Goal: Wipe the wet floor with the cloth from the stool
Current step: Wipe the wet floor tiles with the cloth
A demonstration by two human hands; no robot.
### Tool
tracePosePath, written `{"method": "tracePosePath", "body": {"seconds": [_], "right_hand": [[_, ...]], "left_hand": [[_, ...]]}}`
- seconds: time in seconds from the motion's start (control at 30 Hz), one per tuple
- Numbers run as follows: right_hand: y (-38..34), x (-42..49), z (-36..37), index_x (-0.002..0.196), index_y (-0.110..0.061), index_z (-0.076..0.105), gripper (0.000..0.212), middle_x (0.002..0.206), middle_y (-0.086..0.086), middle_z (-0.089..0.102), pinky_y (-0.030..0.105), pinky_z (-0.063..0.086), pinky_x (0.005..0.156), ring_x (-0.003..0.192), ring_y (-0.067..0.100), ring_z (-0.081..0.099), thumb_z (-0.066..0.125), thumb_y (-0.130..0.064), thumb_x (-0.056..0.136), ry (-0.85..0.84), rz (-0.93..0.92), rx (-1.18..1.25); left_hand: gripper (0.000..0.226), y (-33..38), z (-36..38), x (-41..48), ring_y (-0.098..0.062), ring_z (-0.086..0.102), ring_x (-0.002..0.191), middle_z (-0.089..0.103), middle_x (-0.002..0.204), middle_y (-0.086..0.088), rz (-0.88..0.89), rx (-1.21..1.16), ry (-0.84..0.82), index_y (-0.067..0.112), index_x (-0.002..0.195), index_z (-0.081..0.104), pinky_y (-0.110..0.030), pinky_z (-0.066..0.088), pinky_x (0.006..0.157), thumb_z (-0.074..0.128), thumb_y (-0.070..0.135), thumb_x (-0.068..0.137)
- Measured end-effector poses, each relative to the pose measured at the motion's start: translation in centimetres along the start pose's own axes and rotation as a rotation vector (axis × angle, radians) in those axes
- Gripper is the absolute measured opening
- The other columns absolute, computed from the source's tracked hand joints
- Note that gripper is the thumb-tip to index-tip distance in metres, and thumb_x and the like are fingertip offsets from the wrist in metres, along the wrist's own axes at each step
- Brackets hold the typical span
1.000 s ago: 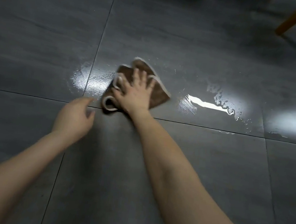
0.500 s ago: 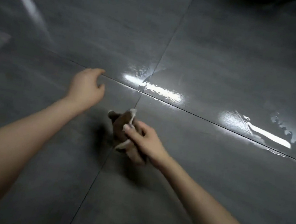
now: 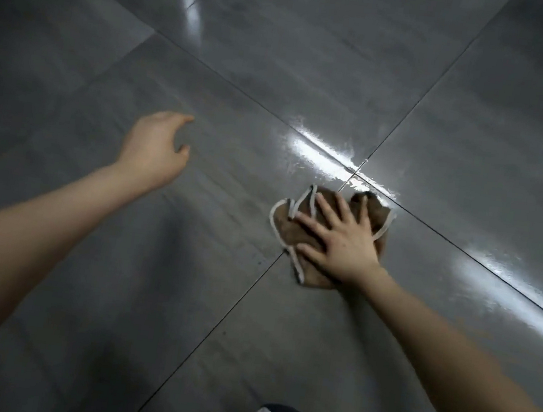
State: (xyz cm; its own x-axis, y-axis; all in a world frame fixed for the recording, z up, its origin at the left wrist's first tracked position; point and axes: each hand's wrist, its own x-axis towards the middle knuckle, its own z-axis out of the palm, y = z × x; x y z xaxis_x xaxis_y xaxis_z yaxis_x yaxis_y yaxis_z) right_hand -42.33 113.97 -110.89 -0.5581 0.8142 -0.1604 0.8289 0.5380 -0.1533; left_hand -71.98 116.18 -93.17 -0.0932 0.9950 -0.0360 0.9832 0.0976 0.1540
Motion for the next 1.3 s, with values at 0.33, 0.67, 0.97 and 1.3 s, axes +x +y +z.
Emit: {"method": "tracePosePath", "body": {"seconds": [0.33, 0.67, 0.97, 1.3], "right_hand": [[-16.8, 8.2, 1.0, 0.147, -0.039, 0.027, 0.064, 0.158, 0.013, 0.018, 0.067, 0.014, 0.110, 0.144, 0.044, 0.010, 0.026, -0.062, 0.087, -0.013, 0.027, 0.049], [-28.1, 1.7, 4.2, 0.138, -0.045, 0.040, 0.044, 0.152, 0.002, 0.037, 0.055, 0.027, 0.106, 0.142, 0.031, 0.028, 0.030, -0.055, 0.096, -0.049, -0.710, -0.102], [-38.0, 22.1, 0.3, 0.150, -0.043, 0.003, 0.064, 0.161, 0.012, -0.003, 0.068, -0.005, 0.108, 0.144, 0.044, -0.005, 0.024, -0.063, 0.093, -0.144, 0.291, -0.032], [-63.3, 13.4, 6.7, 0.146, -0.038, 0.030, 0.053, 0.160, 0.008, 0.014, 0.060, 0.021, 0.107, 0.147, 0.036, 0.002, 0.035, -0.052, 0.095, -0.233, -0.627, 0.026]], "left_hand": [[0.046, -10.7, -0.8, -1.0, -0.038, 0.050, 0.122, 0.055, 0.130, -0.026, 0.022, -0.008, -0.035, 0.003, 0.127, 0.051, -0.039, 0.038, 0.104, 0.056, 0.012, 0.082], [0.041, -27.6, -1.2, -4.9, -0.038, 0.050, 0.122, 0.056, 0.128, -0.026, 0.021, -0.087, -0.111, 0.000, 0.123, 0.054, -0.039, 0.037, 0.105, 0.057, 0.009, 0.083], [0.039, -46.0, -0.6, -12.1, -0.041, 0.051, 0.117, 0.055, 0.127, -0.026, -0.345, -0.175, -0.053, 0.006, 0.121, 0.057, -0.043, 0.042, 0.100, 0.049, 0.003, 0.083], [0.046, -50.2, 1.4, -12.4, -0.039, 0.056, 0.107, 0.056, 0.125, -0.020, -0.378, -0.319, -0.078, 0.012, 0.124, 0.054, -0.040, 0.046, 0.089, 0.046, -0.002, 0.081]]}}
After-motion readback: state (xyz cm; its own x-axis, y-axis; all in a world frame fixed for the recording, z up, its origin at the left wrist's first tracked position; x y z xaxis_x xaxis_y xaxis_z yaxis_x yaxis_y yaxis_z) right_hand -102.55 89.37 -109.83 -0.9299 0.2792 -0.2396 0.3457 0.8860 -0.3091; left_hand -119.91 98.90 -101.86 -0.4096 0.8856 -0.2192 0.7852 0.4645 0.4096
